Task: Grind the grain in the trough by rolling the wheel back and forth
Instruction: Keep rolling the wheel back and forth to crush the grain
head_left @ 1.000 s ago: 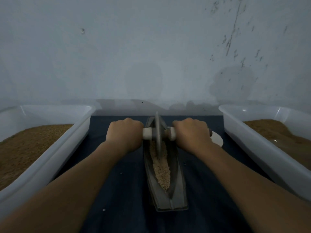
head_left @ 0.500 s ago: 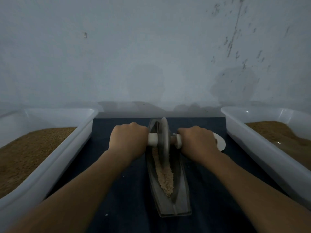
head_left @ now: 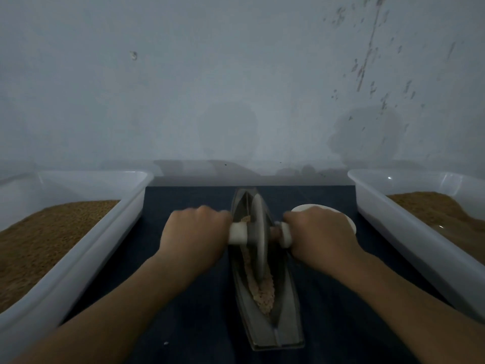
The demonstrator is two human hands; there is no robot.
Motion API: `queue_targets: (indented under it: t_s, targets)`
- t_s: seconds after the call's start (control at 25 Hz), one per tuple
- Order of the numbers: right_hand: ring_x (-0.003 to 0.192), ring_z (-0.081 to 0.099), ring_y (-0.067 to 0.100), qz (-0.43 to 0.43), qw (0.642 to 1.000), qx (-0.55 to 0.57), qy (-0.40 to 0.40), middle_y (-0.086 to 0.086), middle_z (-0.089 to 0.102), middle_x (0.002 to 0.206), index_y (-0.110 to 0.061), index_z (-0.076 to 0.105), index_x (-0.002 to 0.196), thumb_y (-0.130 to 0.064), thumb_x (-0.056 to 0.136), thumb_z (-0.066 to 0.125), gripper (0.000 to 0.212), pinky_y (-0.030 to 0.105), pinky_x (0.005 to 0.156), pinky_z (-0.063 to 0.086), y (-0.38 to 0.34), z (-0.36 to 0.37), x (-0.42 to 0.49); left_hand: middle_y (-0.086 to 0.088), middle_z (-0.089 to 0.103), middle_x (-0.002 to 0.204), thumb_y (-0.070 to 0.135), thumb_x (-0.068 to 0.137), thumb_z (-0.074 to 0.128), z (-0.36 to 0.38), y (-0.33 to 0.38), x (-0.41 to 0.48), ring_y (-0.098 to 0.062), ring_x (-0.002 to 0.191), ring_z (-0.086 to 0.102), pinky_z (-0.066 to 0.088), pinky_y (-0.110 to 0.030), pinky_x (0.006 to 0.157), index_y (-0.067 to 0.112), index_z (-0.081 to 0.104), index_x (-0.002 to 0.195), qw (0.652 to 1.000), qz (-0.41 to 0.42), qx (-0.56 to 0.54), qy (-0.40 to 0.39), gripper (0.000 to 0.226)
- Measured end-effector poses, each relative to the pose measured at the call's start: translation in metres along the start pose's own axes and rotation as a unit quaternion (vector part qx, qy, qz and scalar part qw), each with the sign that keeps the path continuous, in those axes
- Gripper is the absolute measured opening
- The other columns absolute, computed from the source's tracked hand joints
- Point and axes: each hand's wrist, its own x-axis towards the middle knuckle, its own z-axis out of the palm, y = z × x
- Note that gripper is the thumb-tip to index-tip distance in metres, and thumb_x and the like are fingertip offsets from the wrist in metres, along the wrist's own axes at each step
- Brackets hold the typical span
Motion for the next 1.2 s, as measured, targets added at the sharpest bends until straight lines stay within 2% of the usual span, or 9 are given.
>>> queue_targets:
  t_s: [0.08, 0.16, 0.28, 0.44, 0.6, 0.76, 0.88, 1.0, 1.2]
  targets:
    - [0.070, 0.052, 0.021, 0.034, 0.999, 0.011, -0.005, -0.006, 0.054, 0.079, -0.032, 0.043, 0.083, -0.035, 0.084, 0.066, 0.023, 0.031, 0.056, 0.035, -0.008, 0.001, 0.023, 0.006, 0.038, 0.071, 0.031, 0.087, 0.060, -0.001, -0.002, 0.028, -0.020, 0.062, 0.047, 0.034, -0.033, 0.055, 0.027, 0.050, 0.089, 0.999, -0.030, -0.008, -0.017, 0.011]
    - [0.074, 0.056, 0.023, 0.048, 0.999, -0.006, -0.003, -0.003, 0.056, 0.083, -0.028, 0.046, 0.088, -0.034, 0.087, 0.065, 0.020, 0.033, 0.058, 0.035, -0.009, 0.002, 0.031, 0.003, 0.046, 0.080, 0.030, 0.089, 0.058, -0.004, -0.004, 0.041, -0.023, 0.073, 0.054, 0.037, -0.035, 0.061, 0.028, 0.057, 0.099, 0.998, -0.035, -0.029, -0.051, 0.010]
    - [0.065, 0.054, 0.020, -0.012, 1.000, 0.001, 0.016, -0.007, 0.051, 0.073, -0.033, 0.035, 0.078, -0.034, 0.079, 0.069, 0.034, 0.030, 0.051, 0.035, -0.004, -0.001, 0.002, 0.010, 0.036, 0.069, 0.035, 0.082, 0.065, -0.009, -0.003, 0.007, -0.015, 0.058, 0.038, 0.031, -0.031, 0.053, 0.031, 0.053, 0.089, 0.999, -0.006, -0.026, -0.021, 0.014]
    - [0.049, 0.029, 0.014, -0.061, 0.991, -0.075, 0.097, -0.011, 0.034, 0.058, -0.036, 0.022, 0.073, -0.040, 0.052, 0.077, 0.059, 0.019, 0.050, 0.002, 0.001, -0.012, -0.032, 0.012, 0.009, 0.058, 0.038, 0.047, 0.083, -0.016, -0.006, -0.025, -0.010, 0.045, 0.009, 0.002, -0.019, 0.049, 0.034, 0.030, 0.069, 0.997, 0.041, -0.014, 0.071, 0.057]
    - [0.066, 0.054, 0.020, 0.004, 1.000, -0.009, 0.004, -0.010, 0.044, 0.071, -0.033, 0.034, 0.075, -0.039, 0.080, 0.070, 0.036, 0.028, 0.051, 0.028, -0.003, -0.003, 0.012, 0.008, 0.033, 0.067, 0.036, 0.081, 0.066, 0.003, -0.001, 0.014, -0.016, 0.056, 0.036, 0.032, -0.031, 0.051, 0.032, 0.056, 0.091, 1.000, -0.025, -0.008, -0.015, 0.014]
    - [0.079, 0.060, 0.023, 0.028, 0.999, -0.006, -0.026, -0.006, 0.045, 0.077, -0.033, 0.044, 0.081, -0.042, 0.086, 0.065, 0.024, 0.032, 0.062, 0.035, -0.008, -0.007, 0.045, 0.003, 0.055, 0.086, 0.030, 0.088, 0.059, 0.002, -0.007, 0.041, -0.020, 0.073, 0.053, 0.042, -0.036, 0.063, 0.030, 0.061, 0.104, 0.993, -0.048, -0.062, -0.090, 0.016]
    - [0.058, 0.045, 0.010, -0.020, 0.999, -0.025, -0.003, -0.012, 0.043, 0.067, -0.034, 0.033, 0.067, -0.038, 0.076, 0.069, 0.037, 0.025, 0.048, 0.025, -0.002, -0.010, 0.005, 0.012, 0.039, 0.070, 0.039, 0.080, 0.065, -0.004, -0.007, 0.003, -0.013, 0.057, 0.038, 0.033, -0.031, 0.053, 0.035, 0.057, 0.090, 0.997, -0.011, -0.057, -0.050, 0.014]
    - [0.047, 0.020, -0.001, -0.039, 0.995, -0.061, 0.066, -0.014, 0.027, 0.055, -0.041, 0.016, 0.062, -0.044, 0.058, 0.066, 0.050, 0.018, 0.045, 0.004, 0.000, -0.013, -0.029, 0.013, 0.016, 0.056, 0.044, 0.061, 0.071, -0.012, -0.008, -0.019, -0.005, 0.044, 0.011, 0.010, -0.021, 0.045, 0.036, 0.037, 0.068, 0.998, 0.050, -0.015, 0.030, 0.036]
    - [0.070, 0.057, 0.019, 0.029, 0.999, 0.004, -0.037, -0.007, 0.052, 0.075, -0.031, 0.046, 0.076, -0.038, 0.078, 0.067, 0.023, 0.030, 0.056, 0.037, -0.003, -0.001, 0.026, 0.005, 0.054, 0.081, 0.033, 0.084, 0.062, 0.000, -0.005, 0.033, -0.021, 0.069, 0.055, 0.039, -0.034, 0.058, 0.031, 0.060, 0.096, 0.997, -0.023, -0.031, -0.066, 0.012]
